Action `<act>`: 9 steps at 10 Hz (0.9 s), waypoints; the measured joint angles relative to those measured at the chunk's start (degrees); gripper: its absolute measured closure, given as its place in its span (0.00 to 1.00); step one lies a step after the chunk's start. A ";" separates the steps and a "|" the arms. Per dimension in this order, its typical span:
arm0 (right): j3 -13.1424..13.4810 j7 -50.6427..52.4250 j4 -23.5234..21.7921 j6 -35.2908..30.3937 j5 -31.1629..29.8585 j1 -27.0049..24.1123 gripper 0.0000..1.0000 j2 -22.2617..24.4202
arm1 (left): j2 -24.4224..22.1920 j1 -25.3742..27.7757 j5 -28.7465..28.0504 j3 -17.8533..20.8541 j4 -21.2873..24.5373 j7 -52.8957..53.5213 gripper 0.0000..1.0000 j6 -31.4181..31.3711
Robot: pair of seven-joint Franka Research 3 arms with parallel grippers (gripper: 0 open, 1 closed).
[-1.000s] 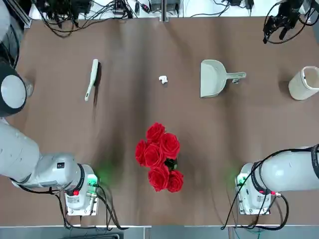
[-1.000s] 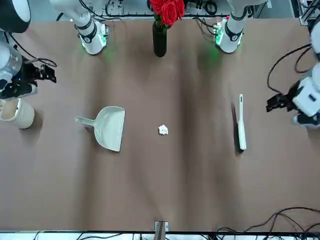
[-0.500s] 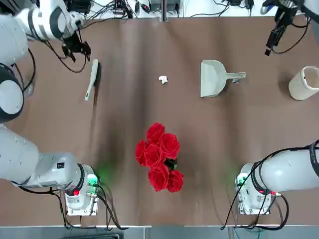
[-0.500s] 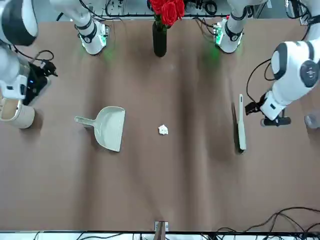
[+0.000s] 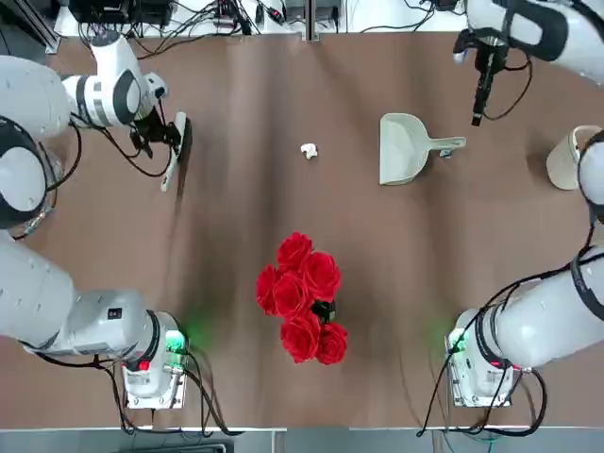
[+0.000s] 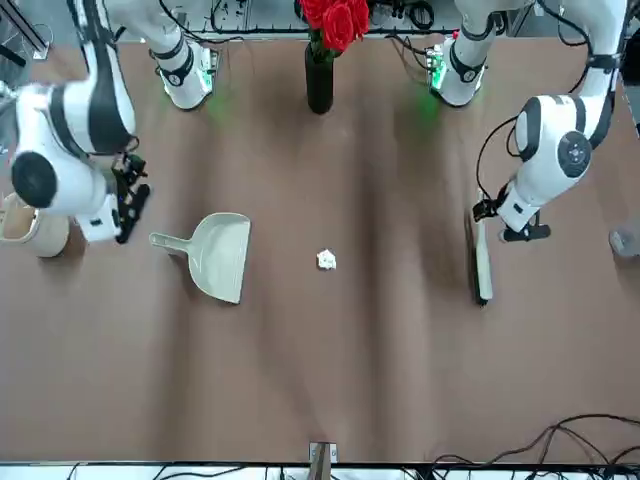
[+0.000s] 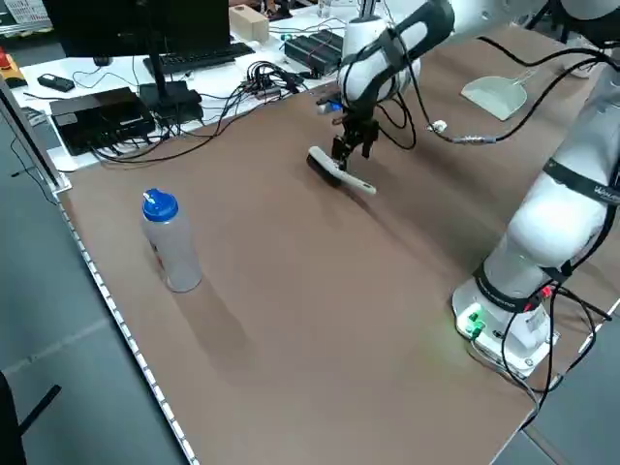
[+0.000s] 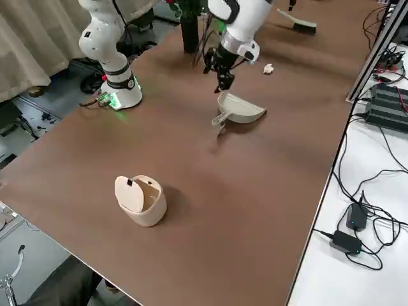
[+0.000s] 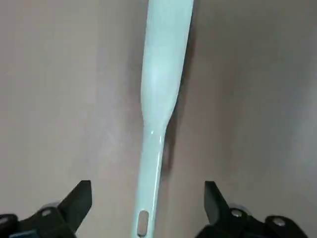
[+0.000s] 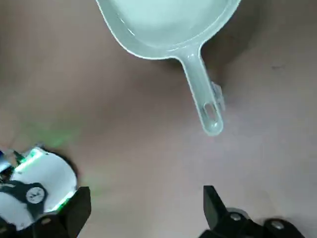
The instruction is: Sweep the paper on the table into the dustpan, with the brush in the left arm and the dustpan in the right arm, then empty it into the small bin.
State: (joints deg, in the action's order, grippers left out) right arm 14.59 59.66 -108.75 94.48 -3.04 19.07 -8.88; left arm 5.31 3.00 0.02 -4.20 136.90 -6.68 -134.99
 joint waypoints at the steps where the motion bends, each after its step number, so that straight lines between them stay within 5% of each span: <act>1: 0.04 5.48 -0.06 2.04 0.00 0.00 0.00 -0.78 | 1.04 -0.02 0.00 -0.05 0.53 -1.35 0.07 -0.45; 4: 0.26 17.01 -2.60 10.66 0.01 -0.11 0.00 -3.17 | 3.09 0.00 -0.25 -0.05 1.45 -2.37 0.17 -1.10; 9: 0.31 18.73 -12.11 25.06 0.12 -0.13 0.00 -5.58 | 4.23 0.01 -1.30 -0.06 1.50 -2.30 0.29 -1.33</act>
State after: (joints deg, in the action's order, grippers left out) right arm 14.90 78.39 -120.87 119.54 -2.92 18.94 -14.45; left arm 9.54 3.00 -1.28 -4.26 138.40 -8.98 -136.32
